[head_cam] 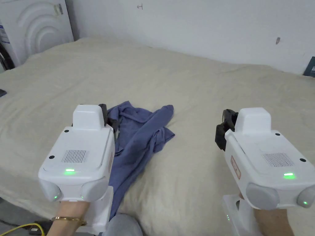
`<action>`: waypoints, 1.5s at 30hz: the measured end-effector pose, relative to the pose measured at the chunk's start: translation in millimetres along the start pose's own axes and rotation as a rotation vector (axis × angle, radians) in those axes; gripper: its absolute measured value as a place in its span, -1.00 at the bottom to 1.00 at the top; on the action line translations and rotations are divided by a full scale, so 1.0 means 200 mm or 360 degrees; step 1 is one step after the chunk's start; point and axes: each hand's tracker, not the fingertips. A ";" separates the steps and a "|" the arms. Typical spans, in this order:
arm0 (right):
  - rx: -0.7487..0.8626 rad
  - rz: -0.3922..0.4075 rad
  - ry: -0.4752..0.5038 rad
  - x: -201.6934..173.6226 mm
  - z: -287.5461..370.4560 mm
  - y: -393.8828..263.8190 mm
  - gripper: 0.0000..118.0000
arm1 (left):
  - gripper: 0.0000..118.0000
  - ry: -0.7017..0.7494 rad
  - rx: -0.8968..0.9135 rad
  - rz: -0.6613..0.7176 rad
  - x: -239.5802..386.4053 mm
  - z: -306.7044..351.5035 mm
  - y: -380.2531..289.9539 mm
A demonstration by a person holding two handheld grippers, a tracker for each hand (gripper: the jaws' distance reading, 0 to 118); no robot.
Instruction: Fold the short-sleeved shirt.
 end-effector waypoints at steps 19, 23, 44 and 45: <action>-0.0015 0.0039 0.0097 -0.09 -0.10 0.01 -1.00 | 1.00 -0.0043 -0.0232 0.0117 -0.14 -0.26 0.02; -0.0033 0.0042 0.0088 -0.06 -0.13 0.00 -1.00 | 1.00 -0.0106 -0.0325 0.0069 -0.11 -0.47 0.06; -0.0295 0.0010 0.0047 0.13 -0.51 -0.19 -1.00 | 0.85 -0.0310 -0.1630 -0.0180 0.37 -1.84 -0.34; -0.0314 0.0004 0.0044 0.14 -0.53 -0.21 -1.00 | 0.78 -0.0311 -0.1659 -0.0171 0.38 -1.85 -0.38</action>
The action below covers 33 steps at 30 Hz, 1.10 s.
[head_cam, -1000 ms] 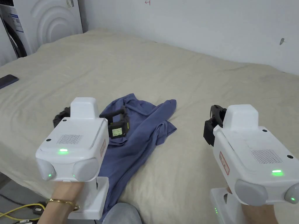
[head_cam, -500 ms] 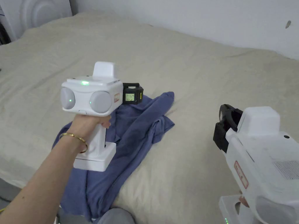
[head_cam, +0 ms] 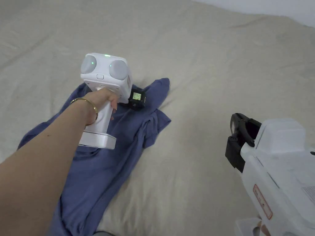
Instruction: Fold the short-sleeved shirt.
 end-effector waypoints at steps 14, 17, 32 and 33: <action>-0.0088 -0.0074 -0.0049 0.05 0.01 -0.08 -1.00 | -1.00 0.0202 -0.0050 -0.0325 0.15 -0.06 -0.17; -0.0076 -0.0070 -0.0070 0.07 0.08 -0.07 -1.00 | -1.00 0.0203 0.0021 -0.0176 0.13 0.02 -0.20; 0.0148 -0.0010 -0.0155 0.08 0.61 -0.01 -1.00 | -1.00 0.0091 0.0723 0.0240 -0.13 1.02 -0.34; 0.0166 -0.0004 -0.0155 0.08 0.64 -0.01 -1.00 | -1.00 0.0080 0.0785 0.0253 -0.14 1.11 -0.36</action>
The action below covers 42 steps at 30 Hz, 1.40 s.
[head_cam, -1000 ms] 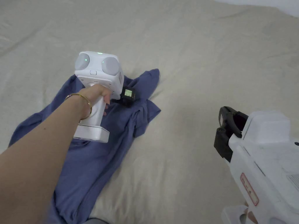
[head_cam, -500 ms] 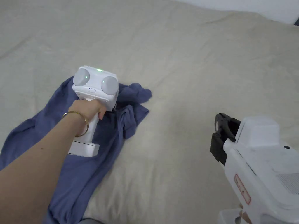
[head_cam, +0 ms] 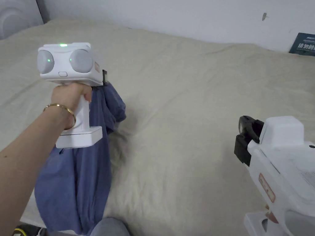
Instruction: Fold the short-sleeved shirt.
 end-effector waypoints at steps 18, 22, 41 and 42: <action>0.0199 -0.0084 -0.0298 0.21 0.50 0.08 -1.00 | -1.00 -0.0499 0.0777 -0.0175 0.61 1.13 0.73; 0.0193 -0.0118 -0.0420 0.31 0.58 0.07 -1.00 | -1.00 -0.0589 0.0799 -0.0228 0.84 1.15 0.78; -0.0002 -0.0204 -0.0749 0.62 0.70 -0.14 -1.00 | -1.00 -0.0769 0.0010 -0.0587 1.65 0.22 -0.15; -0.0013 -0.0203 -0.0747 0.62 0.69 -0.15 -1.00 | -1.00 -0.0752 -0.0062 -0.0616 1.66 0.15 -0.24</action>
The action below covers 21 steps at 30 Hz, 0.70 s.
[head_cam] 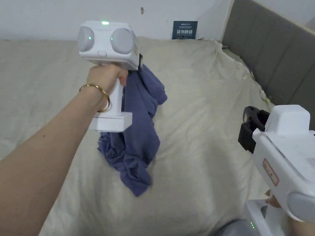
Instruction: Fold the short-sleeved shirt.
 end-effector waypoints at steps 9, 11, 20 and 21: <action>-0.0120 0.0020 0.0056 -0.04 -0.12 -0.09 -1.00 | -1.00 -0.0019 -0.0533 -0.0015 0.08 -0.42 -0.73; -0.0136 0.0027 0.0069 -0.05 -0.14 -0.11 -1.00 | -0.78 0.0007 -0.0525 -0.0010 0.11 -0.45 -0.82; -0.0140 0.0050 0.0111 -0.08 -0.19 -0.09 -1.00 | 0.99 -0.0138 -0.0124 -0.0018 0.04 -0.25 -0.61; -0.0132 0.0050 0.0115 -0.08 -0.20 -0.08 -1.00 | 0.99 -0.0116 0.0008 0.0014 0.00 -0.18 -0.56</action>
